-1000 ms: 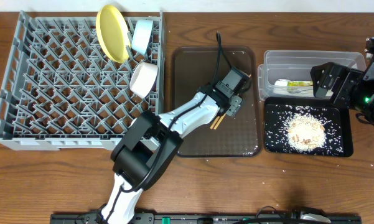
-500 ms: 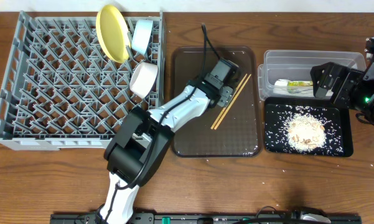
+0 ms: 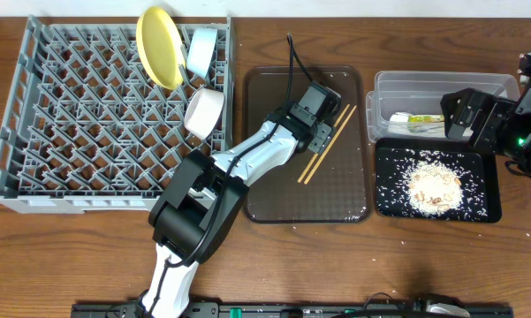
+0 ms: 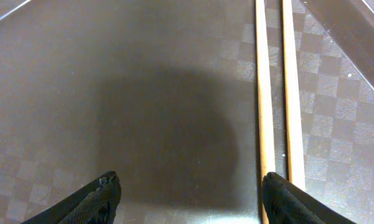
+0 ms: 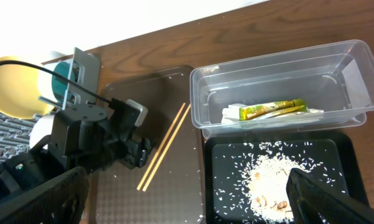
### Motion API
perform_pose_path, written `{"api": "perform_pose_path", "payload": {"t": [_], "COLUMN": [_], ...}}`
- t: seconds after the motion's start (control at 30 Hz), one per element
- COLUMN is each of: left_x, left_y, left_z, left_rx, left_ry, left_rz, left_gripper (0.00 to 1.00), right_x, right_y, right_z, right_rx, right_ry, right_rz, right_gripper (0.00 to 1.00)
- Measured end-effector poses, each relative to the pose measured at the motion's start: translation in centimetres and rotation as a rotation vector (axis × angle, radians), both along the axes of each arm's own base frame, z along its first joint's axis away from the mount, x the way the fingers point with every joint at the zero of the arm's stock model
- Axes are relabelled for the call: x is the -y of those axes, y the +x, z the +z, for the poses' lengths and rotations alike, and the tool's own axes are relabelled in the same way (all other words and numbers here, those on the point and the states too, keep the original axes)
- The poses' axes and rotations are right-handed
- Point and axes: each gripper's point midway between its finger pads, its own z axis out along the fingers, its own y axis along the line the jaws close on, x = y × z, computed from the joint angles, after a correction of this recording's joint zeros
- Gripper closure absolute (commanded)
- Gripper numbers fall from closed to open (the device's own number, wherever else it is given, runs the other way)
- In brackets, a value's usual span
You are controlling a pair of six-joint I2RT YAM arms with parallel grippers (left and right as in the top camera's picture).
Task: Sort waste into correct bins and load items into the dishwasher
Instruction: 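Close the left gripper on one chopstick and lift it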
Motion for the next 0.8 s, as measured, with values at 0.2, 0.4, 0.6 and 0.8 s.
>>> {"api": "perform_pose_path", "payload": {"t": [0.2,0.4,0.6,0.8], "left_x": [0.6,0.7,0.8,1.1], "left_y": [-0.6,-1.0,-1.1,-1.4], "left_z": [-0.1,-1.2,-1.6,-1.6], "left_rx": [-0.024,-0.051,-0.059,-0.059], "left_ry": [-0.017,-0.013,-0.014,-0.014], "left_rz": [-0.042,-0.061,-0.065,-0.074], "left_gripper": [0.26,0.26,0.26,0.26], "right_x": [0.0,0.0,0.0,0.0], "right_y": [0.0,0.0,0.0,0.0], "right_z": [0.0,0.0,0.0,0.0], "right_rx": [0.000,0.000,0.000,0.000], "right_ry": [-0.001,0.000,-0.001,0.000], "right_rz": [0.000,0.000,0.000,0.000], "right_gripper": [0.01,0.01,0.01,0.01]}}
